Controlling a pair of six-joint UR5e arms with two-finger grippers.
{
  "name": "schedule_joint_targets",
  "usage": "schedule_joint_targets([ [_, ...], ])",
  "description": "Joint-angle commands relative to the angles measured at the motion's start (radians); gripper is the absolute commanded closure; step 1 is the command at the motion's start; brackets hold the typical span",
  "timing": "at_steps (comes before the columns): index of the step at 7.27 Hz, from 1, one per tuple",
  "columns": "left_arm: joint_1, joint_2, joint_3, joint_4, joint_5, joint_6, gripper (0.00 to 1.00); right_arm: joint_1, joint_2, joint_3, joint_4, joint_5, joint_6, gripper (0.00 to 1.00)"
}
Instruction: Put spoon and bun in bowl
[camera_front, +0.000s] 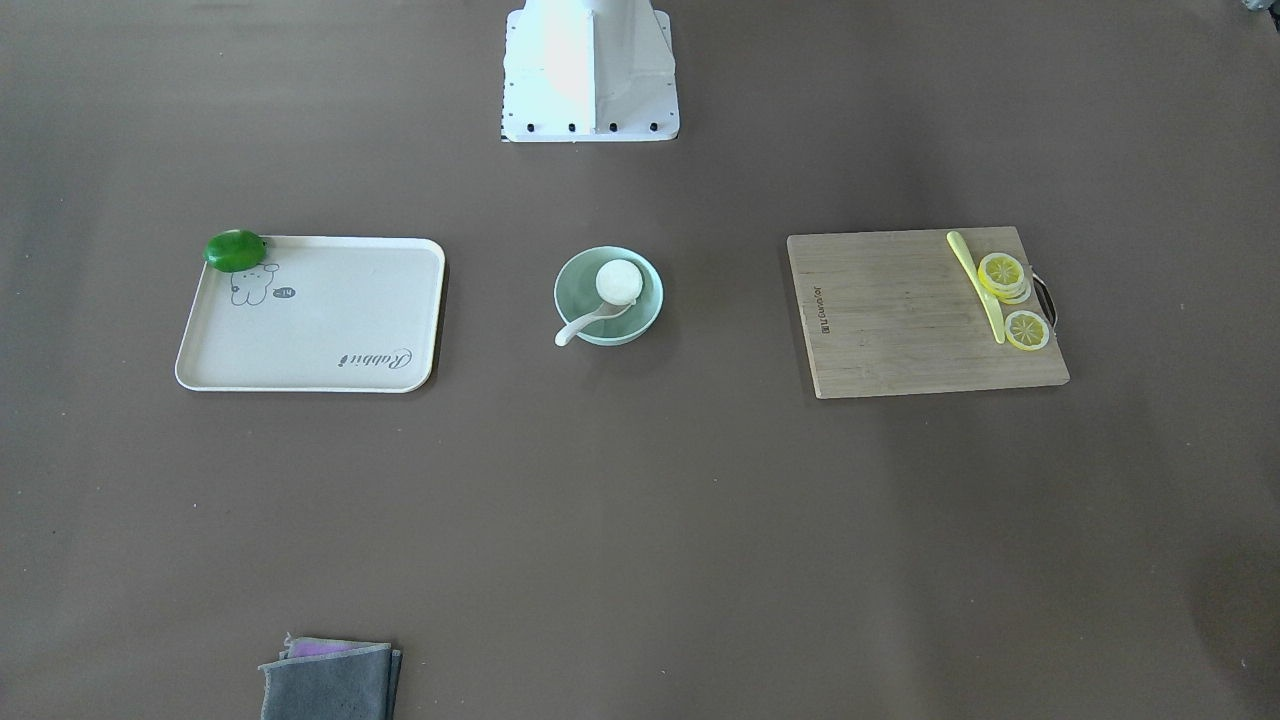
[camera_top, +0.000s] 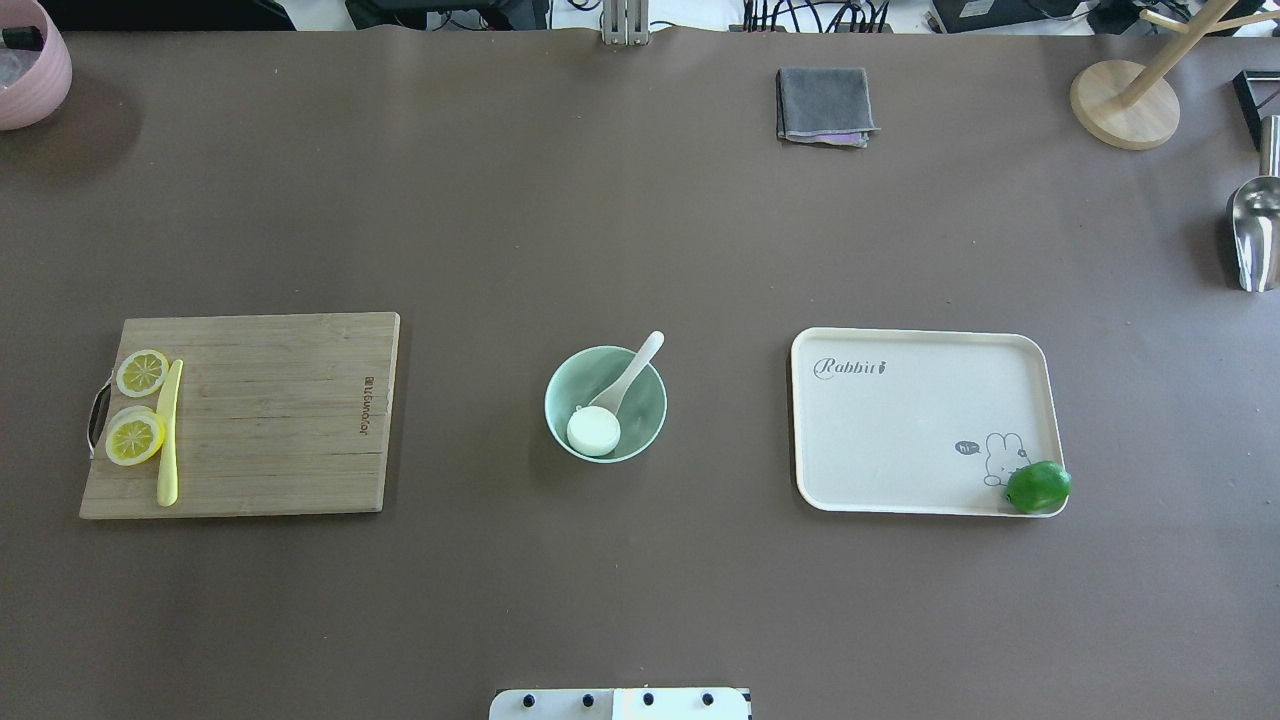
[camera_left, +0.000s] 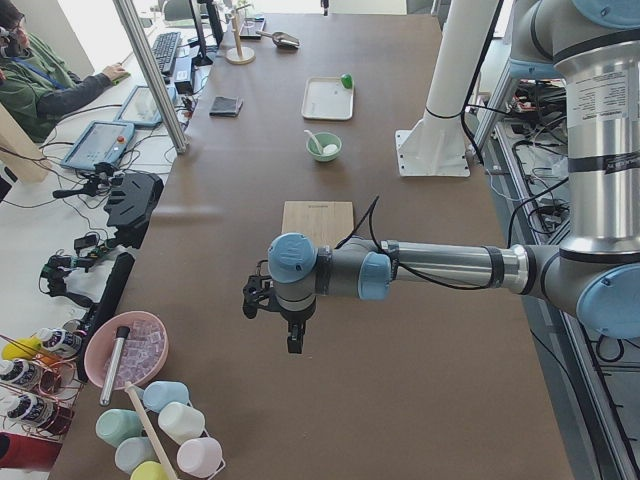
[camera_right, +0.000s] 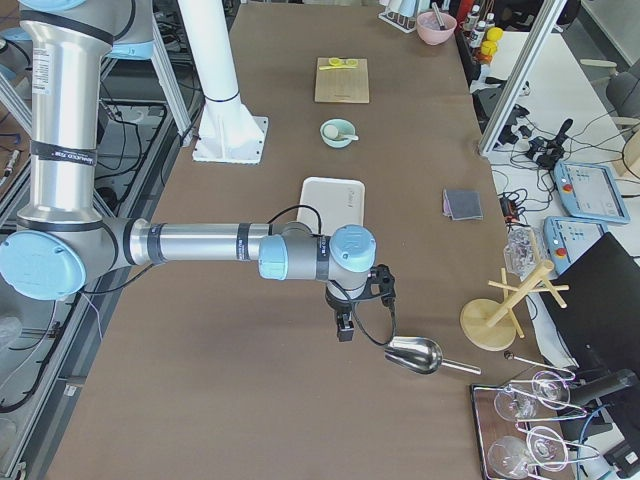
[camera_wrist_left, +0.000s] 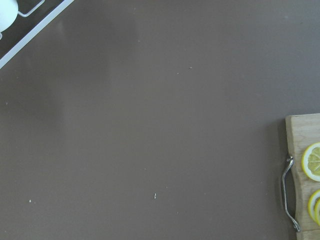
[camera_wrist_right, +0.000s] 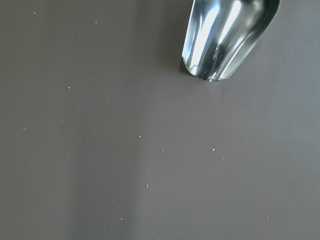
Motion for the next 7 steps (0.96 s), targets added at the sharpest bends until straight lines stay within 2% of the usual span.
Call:
schedule_joint_targets([
  [1, -0.004, 0.044, -0.073, 0.005, 0.018, 0.006, 0.02, 0.0, -0.001, 0.0, 0.0, 0.0, -0.004, 0.0],
  [7, -0.005, 0.095, -0.104, -0.027, 0.018, 0.006, 0.02, -0.002, -0.001, 0.004, 0.002, 0.0, -0.007, 0.0],
])
